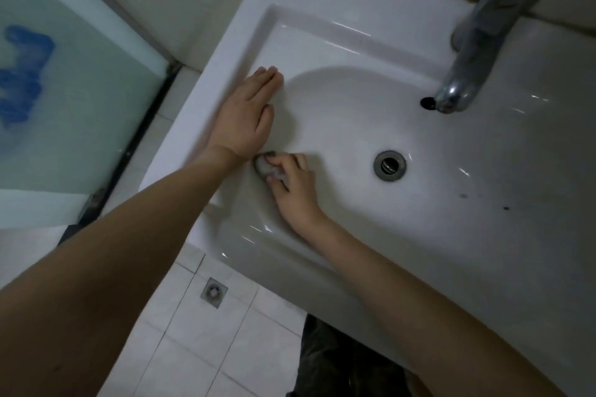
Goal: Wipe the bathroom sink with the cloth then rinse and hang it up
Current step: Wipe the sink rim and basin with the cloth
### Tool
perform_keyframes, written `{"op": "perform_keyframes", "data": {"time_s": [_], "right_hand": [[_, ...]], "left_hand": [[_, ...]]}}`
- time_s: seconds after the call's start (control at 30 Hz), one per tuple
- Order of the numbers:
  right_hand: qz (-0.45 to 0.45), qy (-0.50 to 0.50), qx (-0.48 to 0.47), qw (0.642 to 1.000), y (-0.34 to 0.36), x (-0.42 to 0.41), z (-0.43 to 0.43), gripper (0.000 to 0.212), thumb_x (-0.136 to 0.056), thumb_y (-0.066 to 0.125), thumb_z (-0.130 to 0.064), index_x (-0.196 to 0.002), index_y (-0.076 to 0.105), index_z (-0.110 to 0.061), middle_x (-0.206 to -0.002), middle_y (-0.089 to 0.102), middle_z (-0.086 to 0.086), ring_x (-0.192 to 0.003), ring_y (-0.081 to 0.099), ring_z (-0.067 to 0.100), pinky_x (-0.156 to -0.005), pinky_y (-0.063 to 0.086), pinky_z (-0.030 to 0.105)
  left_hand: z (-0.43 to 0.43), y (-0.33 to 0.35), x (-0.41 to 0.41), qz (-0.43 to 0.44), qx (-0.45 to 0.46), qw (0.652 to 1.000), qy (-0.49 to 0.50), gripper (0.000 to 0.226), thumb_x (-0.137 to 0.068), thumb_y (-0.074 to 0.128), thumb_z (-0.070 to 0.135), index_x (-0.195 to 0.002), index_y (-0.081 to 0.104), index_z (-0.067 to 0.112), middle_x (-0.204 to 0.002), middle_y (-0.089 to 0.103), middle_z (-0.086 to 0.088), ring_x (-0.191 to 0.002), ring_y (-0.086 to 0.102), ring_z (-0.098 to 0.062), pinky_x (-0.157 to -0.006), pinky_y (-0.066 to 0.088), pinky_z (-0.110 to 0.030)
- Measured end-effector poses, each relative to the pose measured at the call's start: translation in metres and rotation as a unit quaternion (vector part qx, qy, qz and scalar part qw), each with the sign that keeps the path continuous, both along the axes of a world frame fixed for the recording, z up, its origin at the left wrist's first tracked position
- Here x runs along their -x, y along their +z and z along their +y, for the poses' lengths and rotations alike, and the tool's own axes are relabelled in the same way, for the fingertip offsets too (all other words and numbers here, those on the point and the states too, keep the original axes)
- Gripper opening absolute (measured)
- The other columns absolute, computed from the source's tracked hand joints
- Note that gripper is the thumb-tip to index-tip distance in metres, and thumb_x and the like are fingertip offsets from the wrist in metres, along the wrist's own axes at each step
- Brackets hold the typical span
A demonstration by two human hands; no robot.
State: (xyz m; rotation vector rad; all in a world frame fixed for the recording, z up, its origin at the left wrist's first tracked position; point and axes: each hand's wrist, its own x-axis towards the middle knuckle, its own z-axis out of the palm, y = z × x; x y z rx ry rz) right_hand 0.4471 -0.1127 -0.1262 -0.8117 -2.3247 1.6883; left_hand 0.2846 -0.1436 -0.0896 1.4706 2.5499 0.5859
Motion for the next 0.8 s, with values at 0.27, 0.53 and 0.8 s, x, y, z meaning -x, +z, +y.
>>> {"op": "perform_keyframes", "data": {"time_s": [0.27,0.53,0.8], "right_hand": [[-0.159,0.232,-0.143,0.949,0.029,-0.236,0.12,0.029,-0.083,0.061,-0.029,-0.111,0.065,-0.022,-0.104,0.057,-0.002,-0.095,0.057,0.017,-0.084,0.042,0.025],[-0.1,0.335,-0.66,0.665,0.0,-0.188,0.28,0.028,-0.082,0.048,-0.003,-0.095,0.064,-0.022,-0.098,0.067,0.004,-0.087,0.063,0.031,-0.077,0.043,0.038],[-0.189,0.169,-0.24,0.937,-0.027,-0.184,0.13,0.031,-0.081,0.052,-0.016,-0.11,0.064,-0.02,-0.113,0.058,0.005,-0.104,0.052,0.031,-0.087,0.031,0.038]], "left_hand": [[-0.001,-0.004,0.003,-0.006,-0.013,1.0,-0.005,0.055,-0.093,0.037,0.029,-0.144,0.042,0.007,-0.152,0.038,-0.015,-0.143,0.029,-0.023,-0.119,0.012,-0.022],[-0.002,-0.011,0.008,0.012,-0.024,1.0,-0.015,0.059,-0.091,0.037,0.033,-0.146,0.04,0.01,-0.149,0.032,0.003,-0.14,0.026,-0.013,-0.119,0.017,-0.028],[-0.002,-0.013,0.012,0.021,-0.013,1.0,-0.018,0.06,-0.091,0.037,0.034,-0.146,0.039,0.013,-0.15,0.032,0.004,-0.143,0.028,-0.019,-0.119,0.022,-0.036]]}}
